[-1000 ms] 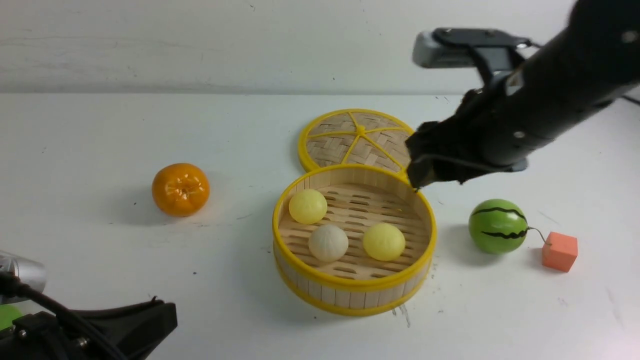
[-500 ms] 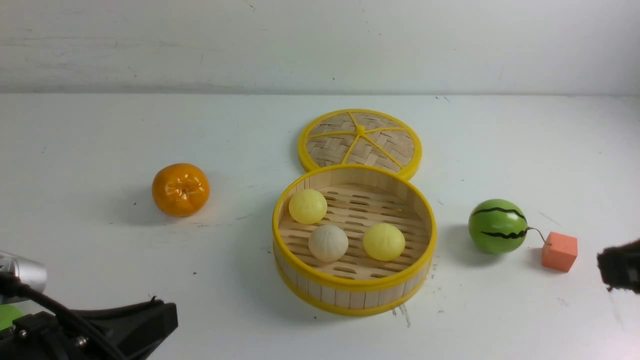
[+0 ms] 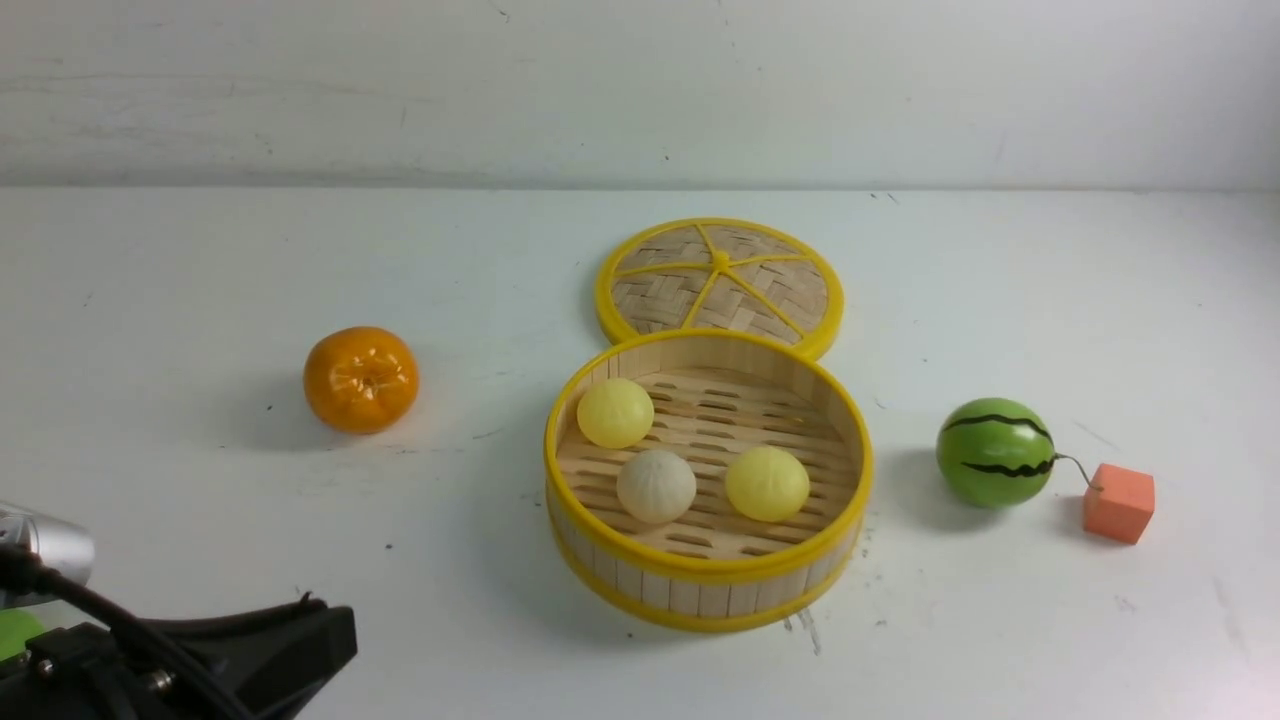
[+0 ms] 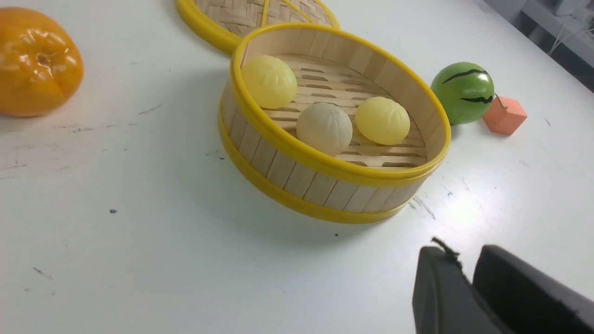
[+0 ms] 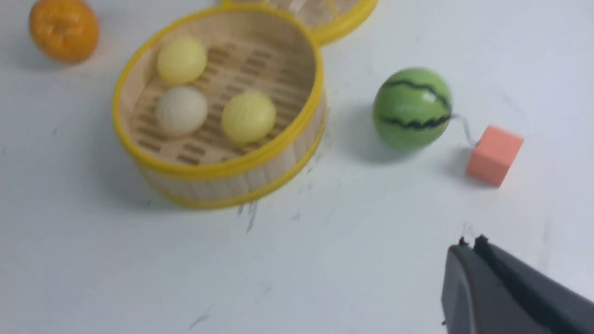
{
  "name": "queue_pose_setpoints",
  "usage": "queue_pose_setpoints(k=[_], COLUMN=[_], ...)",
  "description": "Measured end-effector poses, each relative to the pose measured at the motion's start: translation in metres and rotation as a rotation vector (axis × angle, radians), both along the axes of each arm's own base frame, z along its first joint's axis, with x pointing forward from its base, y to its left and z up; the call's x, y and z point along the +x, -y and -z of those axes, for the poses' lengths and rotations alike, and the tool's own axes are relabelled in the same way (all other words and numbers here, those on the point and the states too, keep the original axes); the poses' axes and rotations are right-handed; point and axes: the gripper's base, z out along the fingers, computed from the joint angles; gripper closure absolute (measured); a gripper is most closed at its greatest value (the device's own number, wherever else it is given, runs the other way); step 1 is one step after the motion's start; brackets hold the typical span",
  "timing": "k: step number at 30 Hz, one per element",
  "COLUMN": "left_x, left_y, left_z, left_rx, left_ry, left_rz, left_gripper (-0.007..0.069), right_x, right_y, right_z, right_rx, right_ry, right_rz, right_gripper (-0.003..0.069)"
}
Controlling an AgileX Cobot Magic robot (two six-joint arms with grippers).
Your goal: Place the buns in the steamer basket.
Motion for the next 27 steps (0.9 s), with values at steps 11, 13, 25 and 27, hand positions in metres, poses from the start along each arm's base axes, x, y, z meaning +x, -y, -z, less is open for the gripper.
queue_pose_setpoints(k=[11,13,25,27], left_x=[0.0,0.0,0.0,0.0], left_y=[0.0,0.0,0.0,0.0], left_z=[0.0,0.0,0.0,0.0], left_rx=[0.0,-0.001,-0.001,-0.001], left_ry=[0.0,0.0,0.0,0.0], left_rz=[0.0,0.0,0.0,0.0], left_gripper=[0.0505,0.0503,0.0499,0.0496], right_x=[-0.026,-0.027,-0.027,-0.027], right_y=[0.023,0.024,0.023,0.023], right_z=[0.152,0.154,0.154,0.154], right_rx=[-0.048,-0.052,-0.014,-0.014], right_ry=[0.224,0.2,0.188,0.188], right_rz=[0.217,0.228,0.233,0.233], right_gripper=[0.0676,0.0675,0.0669,0.0666])
